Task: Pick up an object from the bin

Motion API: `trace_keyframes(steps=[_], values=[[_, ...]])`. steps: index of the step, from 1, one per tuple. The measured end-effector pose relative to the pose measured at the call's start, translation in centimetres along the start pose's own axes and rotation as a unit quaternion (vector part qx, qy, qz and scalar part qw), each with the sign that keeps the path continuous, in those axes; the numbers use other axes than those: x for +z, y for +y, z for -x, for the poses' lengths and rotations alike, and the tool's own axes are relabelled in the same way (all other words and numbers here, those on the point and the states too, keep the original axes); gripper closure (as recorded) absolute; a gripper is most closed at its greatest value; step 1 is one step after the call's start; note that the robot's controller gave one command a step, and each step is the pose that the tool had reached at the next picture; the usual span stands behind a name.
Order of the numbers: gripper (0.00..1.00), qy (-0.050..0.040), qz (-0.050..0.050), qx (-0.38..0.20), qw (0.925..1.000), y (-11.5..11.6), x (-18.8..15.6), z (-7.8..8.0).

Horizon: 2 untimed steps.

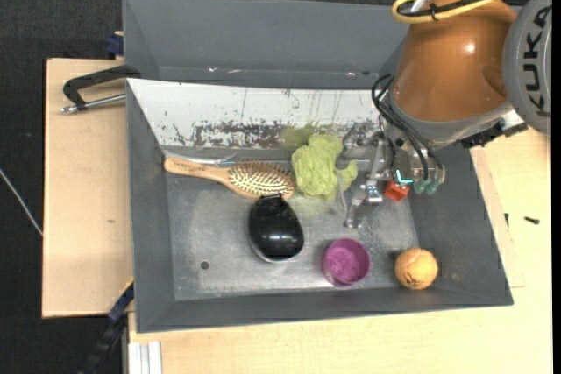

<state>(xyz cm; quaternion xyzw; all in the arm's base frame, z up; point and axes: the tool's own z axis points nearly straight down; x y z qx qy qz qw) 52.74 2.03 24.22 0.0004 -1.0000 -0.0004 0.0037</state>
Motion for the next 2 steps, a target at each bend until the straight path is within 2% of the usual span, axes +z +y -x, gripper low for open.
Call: trace_keyframes(steps=[1, 2], values=[[0.00, -0.0042, 0.000, 0.000, 1.0000, 0.0, -0.4, 0.1], [0.00, -0.0067, 0.001, 0.027, 0.9996, 0.0, 6.2, 3.0]])
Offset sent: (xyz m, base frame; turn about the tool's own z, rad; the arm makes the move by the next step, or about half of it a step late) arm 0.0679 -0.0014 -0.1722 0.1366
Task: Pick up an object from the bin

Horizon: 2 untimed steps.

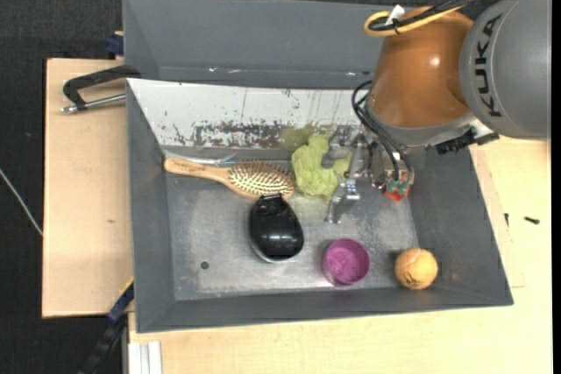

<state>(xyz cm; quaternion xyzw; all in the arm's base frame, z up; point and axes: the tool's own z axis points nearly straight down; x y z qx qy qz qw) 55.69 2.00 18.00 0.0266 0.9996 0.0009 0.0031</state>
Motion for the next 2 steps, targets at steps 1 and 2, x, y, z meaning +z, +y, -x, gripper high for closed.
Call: trace_keyframes(steps=[1, 2], values=[[0.00, 0.0018, 0.000, -0.082, 0.9966, 0.15, 2.41, 3.01], [0.00, -0.0016, 0.000, -0.109, 0.9940, 0.05, 2.20, 3.96]])
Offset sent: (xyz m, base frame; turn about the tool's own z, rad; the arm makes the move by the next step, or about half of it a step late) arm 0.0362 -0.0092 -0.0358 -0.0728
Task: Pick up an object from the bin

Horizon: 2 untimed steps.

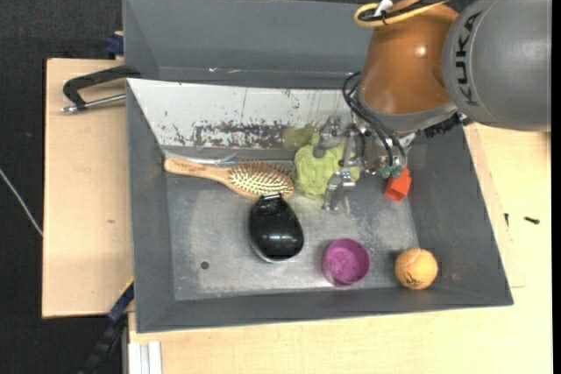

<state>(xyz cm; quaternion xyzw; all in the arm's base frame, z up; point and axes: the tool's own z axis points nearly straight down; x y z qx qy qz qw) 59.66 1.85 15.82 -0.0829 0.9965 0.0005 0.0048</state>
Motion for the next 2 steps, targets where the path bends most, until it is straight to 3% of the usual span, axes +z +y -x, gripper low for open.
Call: trace_keyframes(steps=[1, 2], values=[[0.00, -0.0067, 0.001, -0.039, 0.9992, -0.86, 8.21, 0.82], [1.00, -0.0123, 0.001, -0.038, 0.9992, -0.75, 7.88, 1.16]])
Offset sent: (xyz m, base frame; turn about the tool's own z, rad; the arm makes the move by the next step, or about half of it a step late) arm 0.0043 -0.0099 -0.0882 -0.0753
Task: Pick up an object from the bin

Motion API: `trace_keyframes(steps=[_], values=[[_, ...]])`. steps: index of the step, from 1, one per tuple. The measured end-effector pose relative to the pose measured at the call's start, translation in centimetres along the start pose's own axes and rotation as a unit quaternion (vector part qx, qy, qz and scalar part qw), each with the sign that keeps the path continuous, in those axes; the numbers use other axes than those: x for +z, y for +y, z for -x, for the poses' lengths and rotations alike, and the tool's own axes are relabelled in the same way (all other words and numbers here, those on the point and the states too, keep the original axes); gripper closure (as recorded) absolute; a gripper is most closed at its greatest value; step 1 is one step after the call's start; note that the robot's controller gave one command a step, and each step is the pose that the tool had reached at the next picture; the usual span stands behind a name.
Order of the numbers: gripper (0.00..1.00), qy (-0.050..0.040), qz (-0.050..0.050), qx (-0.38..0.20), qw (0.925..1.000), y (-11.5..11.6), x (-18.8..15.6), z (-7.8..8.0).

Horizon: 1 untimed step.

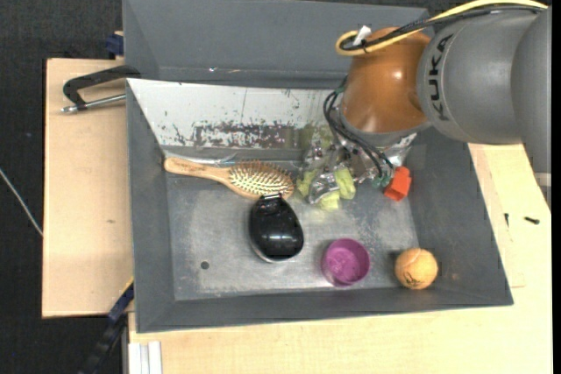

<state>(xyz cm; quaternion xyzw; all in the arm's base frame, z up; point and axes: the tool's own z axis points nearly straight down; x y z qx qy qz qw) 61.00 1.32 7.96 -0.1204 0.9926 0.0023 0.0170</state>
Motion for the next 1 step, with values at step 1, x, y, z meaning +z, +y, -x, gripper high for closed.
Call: trace_keyframes(steps=[1], values=[[1.00, 0.0001, 0.000, 0.000, 1.0000, 0.01, 0.01, -0.01]])
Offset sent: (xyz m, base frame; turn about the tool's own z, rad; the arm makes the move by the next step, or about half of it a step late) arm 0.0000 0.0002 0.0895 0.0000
